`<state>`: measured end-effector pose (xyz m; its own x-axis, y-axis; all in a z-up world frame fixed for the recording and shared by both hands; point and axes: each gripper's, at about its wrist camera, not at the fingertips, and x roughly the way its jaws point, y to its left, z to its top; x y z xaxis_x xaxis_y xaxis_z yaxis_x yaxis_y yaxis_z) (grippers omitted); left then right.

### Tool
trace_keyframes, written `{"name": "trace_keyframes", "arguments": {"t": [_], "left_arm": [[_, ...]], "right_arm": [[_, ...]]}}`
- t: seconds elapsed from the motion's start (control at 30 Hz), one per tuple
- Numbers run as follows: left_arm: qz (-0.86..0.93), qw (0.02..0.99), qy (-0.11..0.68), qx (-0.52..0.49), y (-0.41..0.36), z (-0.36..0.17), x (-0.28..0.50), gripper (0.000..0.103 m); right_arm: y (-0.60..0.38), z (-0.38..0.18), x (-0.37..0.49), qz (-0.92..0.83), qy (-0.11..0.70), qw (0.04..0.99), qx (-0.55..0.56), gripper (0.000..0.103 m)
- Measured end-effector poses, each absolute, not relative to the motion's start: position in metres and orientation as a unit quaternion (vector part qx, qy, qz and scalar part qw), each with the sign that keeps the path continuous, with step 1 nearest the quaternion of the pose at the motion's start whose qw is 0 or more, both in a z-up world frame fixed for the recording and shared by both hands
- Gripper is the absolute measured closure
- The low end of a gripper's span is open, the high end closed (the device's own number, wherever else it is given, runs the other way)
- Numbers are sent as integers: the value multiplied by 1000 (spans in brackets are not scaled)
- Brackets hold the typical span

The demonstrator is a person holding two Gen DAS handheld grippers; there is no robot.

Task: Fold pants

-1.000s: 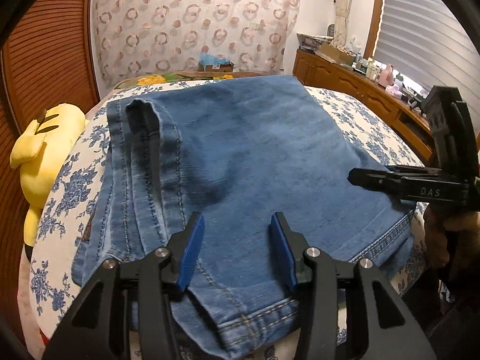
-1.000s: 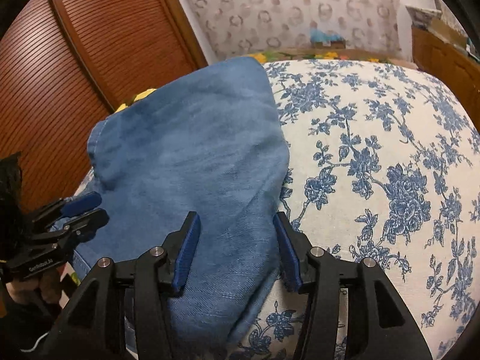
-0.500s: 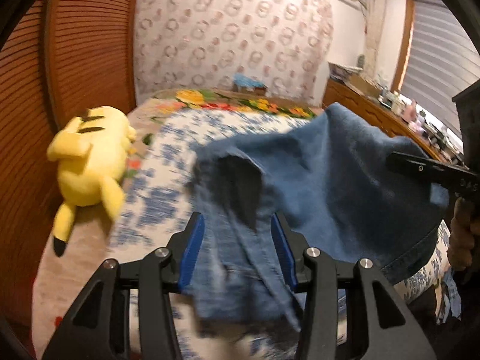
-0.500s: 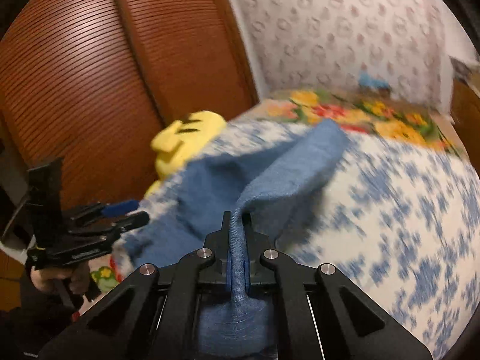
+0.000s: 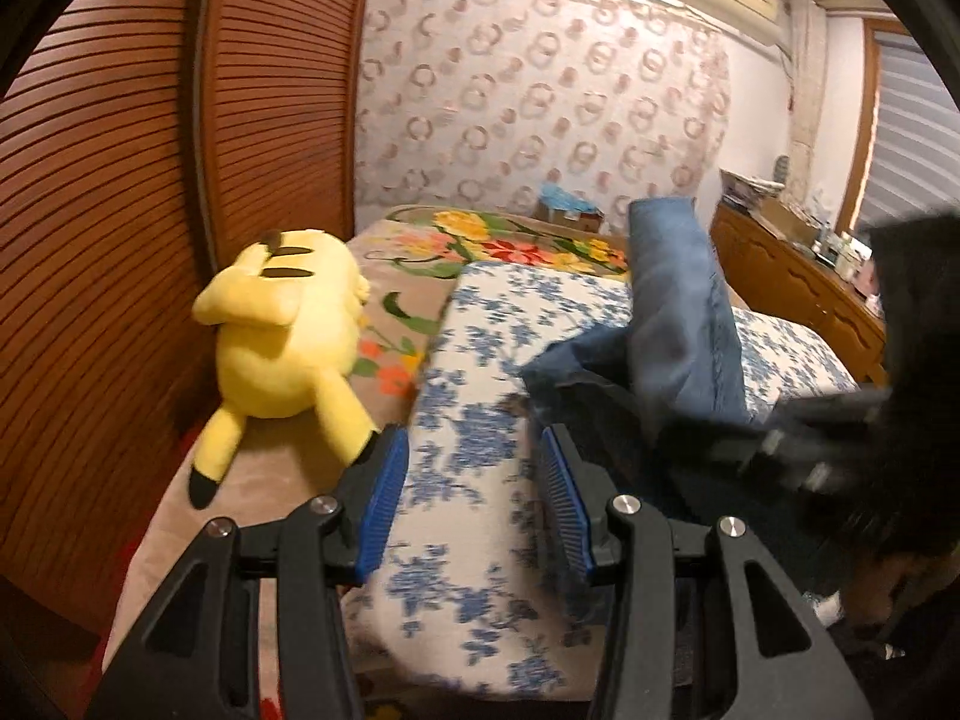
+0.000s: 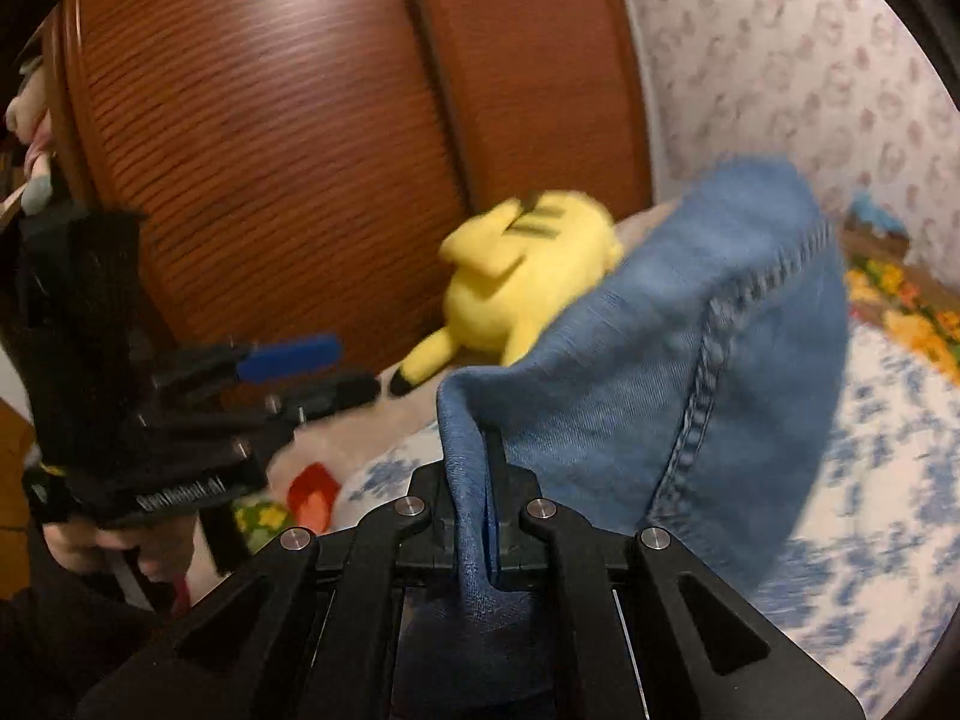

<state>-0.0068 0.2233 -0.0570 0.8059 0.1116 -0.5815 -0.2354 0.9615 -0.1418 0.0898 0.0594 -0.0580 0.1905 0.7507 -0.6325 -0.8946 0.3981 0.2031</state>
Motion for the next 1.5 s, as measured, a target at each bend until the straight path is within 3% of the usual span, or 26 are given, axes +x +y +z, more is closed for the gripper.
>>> {"name": "trace_keyframes", "arguments": {"t": [0.17,0.23,0.3,0.6,0.87,1.13,1.5], "left_arm": [[107,941,301,-112,234,-64,-11,58],[110,940,302,-114,237,-65,-12,58],[111,940,303,-113,236,-66,-11,58],[72,944,305,-100,210,-61,5,58],[29,937,339,-80,184,-73,46,57],[33,913,394,-101,191,-119,53,57],[22,910,396,-118,196,-121,65,57]], "right_arm": [[84,-98,84,541,383,738,-128,97],[81,-93,85,544,384,737,-120,88],[72,-75,83,553,370,739,-106,65],[19,-29,120,482,282,819,-132,49],[8,-73,198,425,336,827,-147,45],[20,-97,244,452,387,797,-105,34],[25,-120,264,499,447,740,-57,33]]}}
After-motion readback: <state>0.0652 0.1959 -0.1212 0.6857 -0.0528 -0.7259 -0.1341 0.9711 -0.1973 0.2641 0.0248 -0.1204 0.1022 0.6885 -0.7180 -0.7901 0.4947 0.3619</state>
